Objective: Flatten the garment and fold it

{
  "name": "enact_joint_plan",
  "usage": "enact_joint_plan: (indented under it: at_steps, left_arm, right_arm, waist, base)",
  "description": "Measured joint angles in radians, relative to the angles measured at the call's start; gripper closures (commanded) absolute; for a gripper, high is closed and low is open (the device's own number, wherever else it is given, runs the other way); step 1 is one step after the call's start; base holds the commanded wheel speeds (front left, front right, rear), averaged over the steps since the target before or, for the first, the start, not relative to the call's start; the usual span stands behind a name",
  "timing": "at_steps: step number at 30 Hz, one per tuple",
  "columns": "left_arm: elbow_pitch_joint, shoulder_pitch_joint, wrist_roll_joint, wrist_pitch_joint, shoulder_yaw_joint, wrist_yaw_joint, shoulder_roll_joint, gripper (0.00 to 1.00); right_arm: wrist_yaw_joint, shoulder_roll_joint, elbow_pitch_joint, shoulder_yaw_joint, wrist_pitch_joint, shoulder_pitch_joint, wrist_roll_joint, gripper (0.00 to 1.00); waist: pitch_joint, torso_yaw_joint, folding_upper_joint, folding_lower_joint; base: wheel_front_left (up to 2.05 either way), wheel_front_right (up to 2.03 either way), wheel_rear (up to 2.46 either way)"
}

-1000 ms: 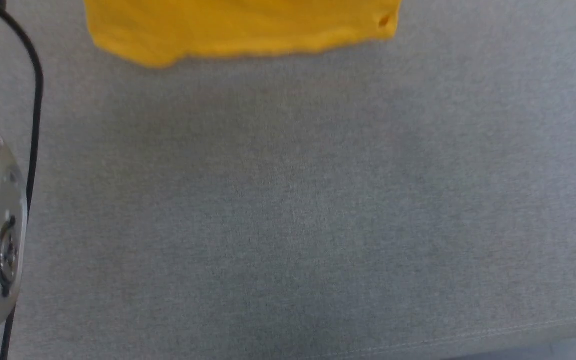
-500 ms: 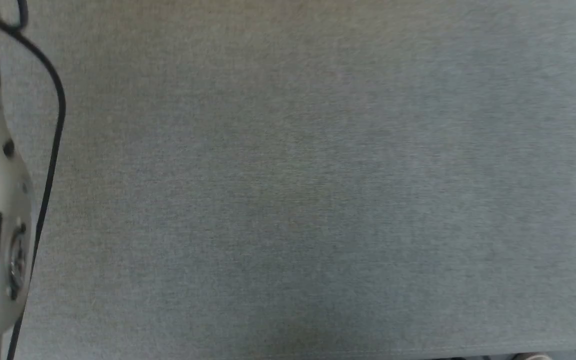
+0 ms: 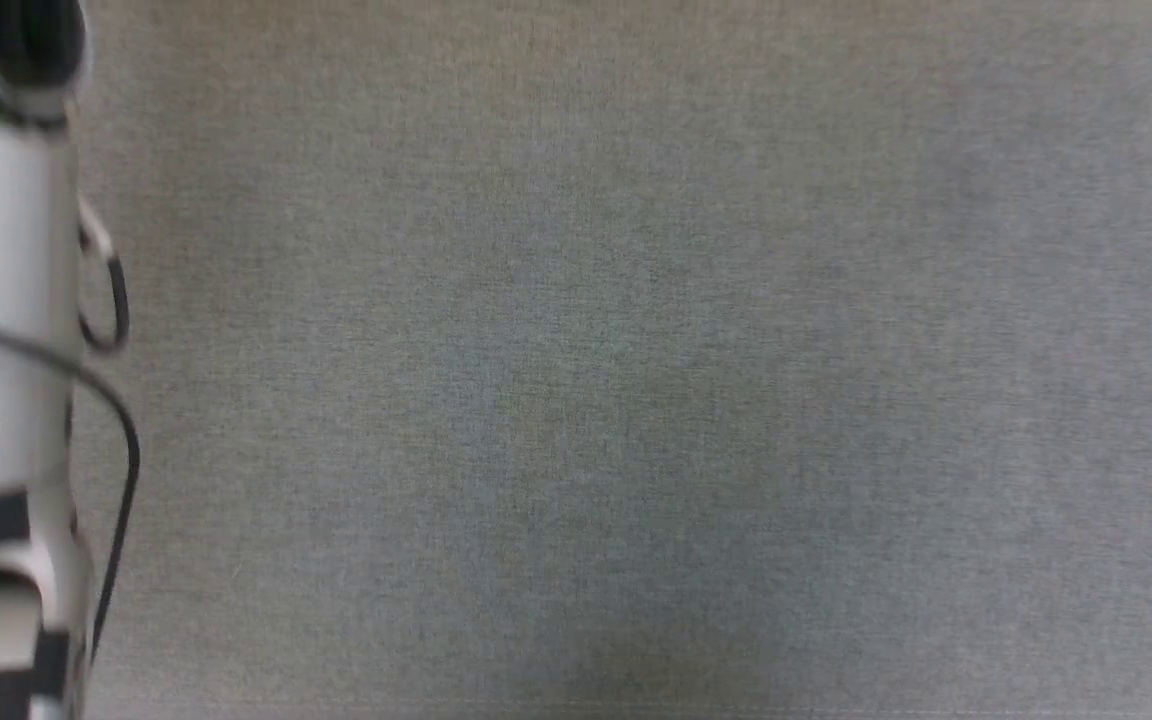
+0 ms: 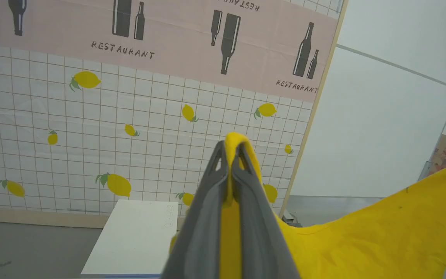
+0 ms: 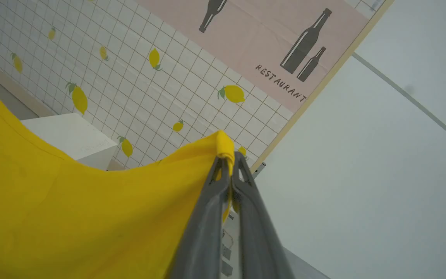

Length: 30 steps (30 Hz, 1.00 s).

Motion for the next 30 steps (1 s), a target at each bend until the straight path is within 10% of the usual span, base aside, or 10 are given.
enact_joint_plan:
  at_steps: [2,6,30]
  left_arm:
    - [-0.205,0.273,-0.064,0.048,0.015,0.040,0.006,1.00]
    - [-0.286,0.447,-0.055,0.065,-0.007,0.064,0.014,1.00]
    - [-0.405,1.276,-0.286,0.239,-0.044,0.135,0.029,1.00]
  right_arm:
    - [0.000,-0.042,-0.166,-0.054,0.067,0.262,0.229,1.00]
    - [0.000,-0.038,-0.268,-0.097,0.121,0.449,0.303,1.00]
    - [0.000,0.141,-0.664,-0.300,0.483,1.317,0.506,1.00]
  waist:
    - [-0.061,-0.005,0.0000,-0.0001]
    - [-0.109,-0.007,0.0000,-0.0001]
    - [-0.436,-0.021,0.0000,-0.0002]
  base:
    - [0.00,0.00,0.00]
    - [0.00,0.00,0.00]
    - [0.00,0.00,0.00]
